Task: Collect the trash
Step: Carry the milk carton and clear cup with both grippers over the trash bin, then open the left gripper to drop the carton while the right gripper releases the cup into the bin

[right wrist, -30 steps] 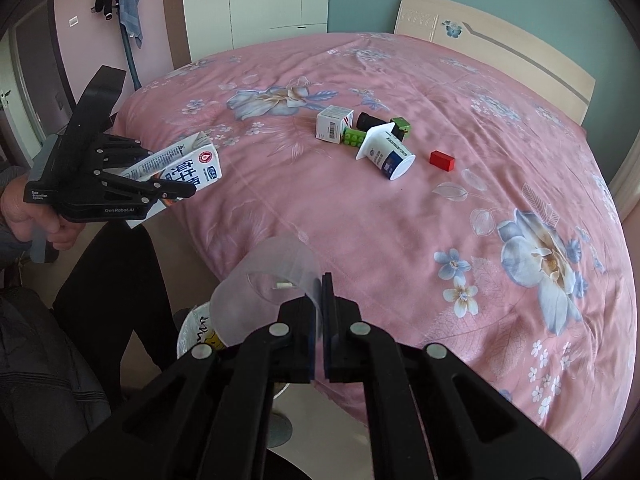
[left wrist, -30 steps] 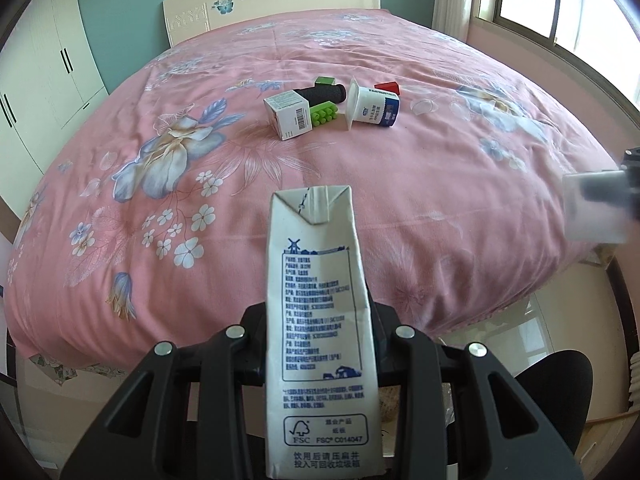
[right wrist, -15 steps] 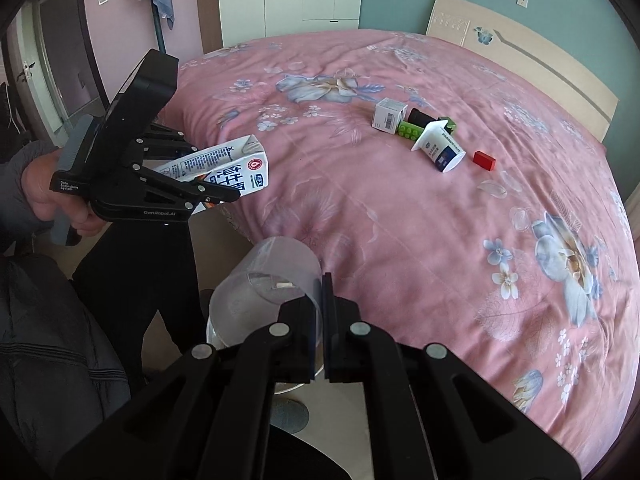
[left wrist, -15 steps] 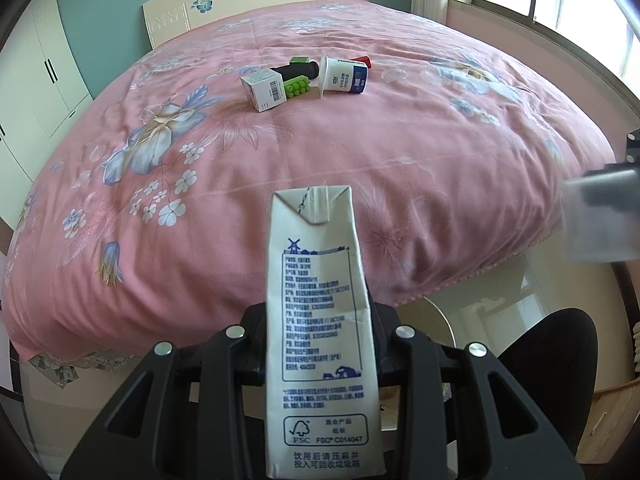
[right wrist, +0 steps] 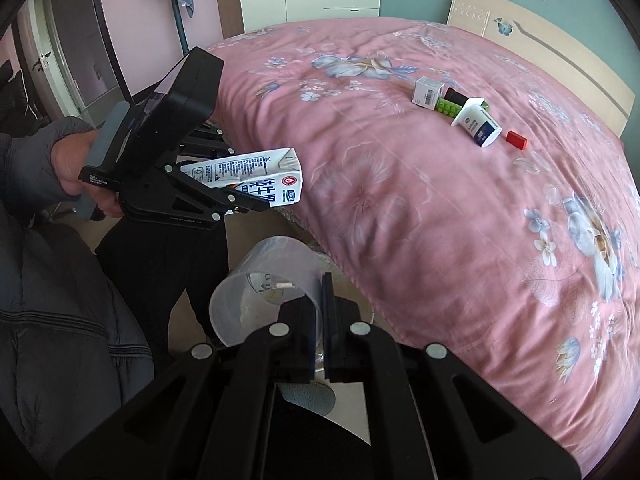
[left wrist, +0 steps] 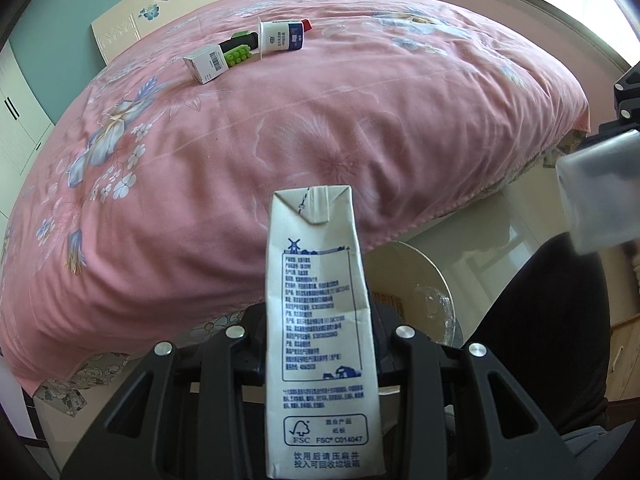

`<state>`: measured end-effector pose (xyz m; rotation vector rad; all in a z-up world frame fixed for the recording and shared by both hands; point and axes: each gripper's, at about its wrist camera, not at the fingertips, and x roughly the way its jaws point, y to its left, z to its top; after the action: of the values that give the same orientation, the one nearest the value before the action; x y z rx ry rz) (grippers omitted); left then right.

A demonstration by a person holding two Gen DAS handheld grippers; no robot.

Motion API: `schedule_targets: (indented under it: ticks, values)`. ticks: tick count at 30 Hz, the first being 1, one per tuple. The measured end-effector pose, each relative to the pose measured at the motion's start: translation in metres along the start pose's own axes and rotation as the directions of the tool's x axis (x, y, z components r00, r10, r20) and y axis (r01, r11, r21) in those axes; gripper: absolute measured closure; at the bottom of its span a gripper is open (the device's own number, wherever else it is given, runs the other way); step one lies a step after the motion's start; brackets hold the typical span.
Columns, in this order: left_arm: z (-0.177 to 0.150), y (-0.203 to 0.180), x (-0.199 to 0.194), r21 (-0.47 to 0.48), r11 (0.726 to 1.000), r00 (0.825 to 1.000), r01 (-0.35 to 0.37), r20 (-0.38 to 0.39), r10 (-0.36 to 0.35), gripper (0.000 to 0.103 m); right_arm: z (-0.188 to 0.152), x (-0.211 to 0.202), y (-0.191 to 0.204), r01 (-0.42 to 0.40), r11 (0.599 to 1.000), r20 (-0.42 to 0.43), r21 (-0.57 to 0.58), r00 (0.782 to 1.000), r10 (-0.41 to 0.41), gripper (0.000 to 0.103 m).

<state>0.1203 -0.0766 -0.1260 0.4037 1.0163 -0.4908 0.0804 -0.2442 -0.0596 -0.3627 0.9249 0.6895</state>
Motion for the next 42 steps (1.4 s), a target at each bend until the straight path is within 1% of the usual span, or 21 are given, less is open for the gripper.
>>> schedule_targets:
  ticks: [7,12,18,22,25,36,42]
  values:
    - [-0.014,-0.013,0.016,0.064,0.997,0.999,0.037,-0.041,-0.034,0.066,-0.013,0.023,0.012,-0.032,0.999,-0.041,0.012,0.999,0.033,0.099]
    - [-0.024,-0.019,0.032,0.091,0.995,0.997,0.045,-0.074,-0.038,0.066,-0.021,0.044,0.015,-0.057,0.998,-0.065,0.035,0.996,0.059,0.099]
    - [-0.037,-0.029,0.053,0.132,0.987,0.988,0.097,-0.132,-0.079,0.066,-0.025,0.076,0.017,-0.082,0.995,-0.111,0.052,0.99,0.087,0.099]
    - [-0.043,-0.032,0.068,0.154,0.981,0.982,0.115,-0.167,-0.089,0.066,-0.023,0.098,0.013,-0.103,0.993,-0.139,0.066,0.984,0.111,0.099]
    - [-0.044,-0.032,0.079,0.16,0.979,0.977,0.129,-0.188,-0.098,0.066,-0.021,0.116,0.008,-0.113,0.991,-0.159,0.071,0.98,0.123,0.099]
    - [-0.045,-0.027,0.115,0.138,0.977,0.96,0.161,-0.25,-0.123,0.066,-0.014,0.171,-0.003,-0.157,0.984,-0.225,0.087,0.959,0.172,0.099]
    - [-0.045,-0.03,0.139,0.14,0.973,0.947,0.182,-0.293,-0.135,0.066,-0.016,0.195,-0.007,-0.184,0.978,-0.254,0.098,0.946,0.204,0.099]
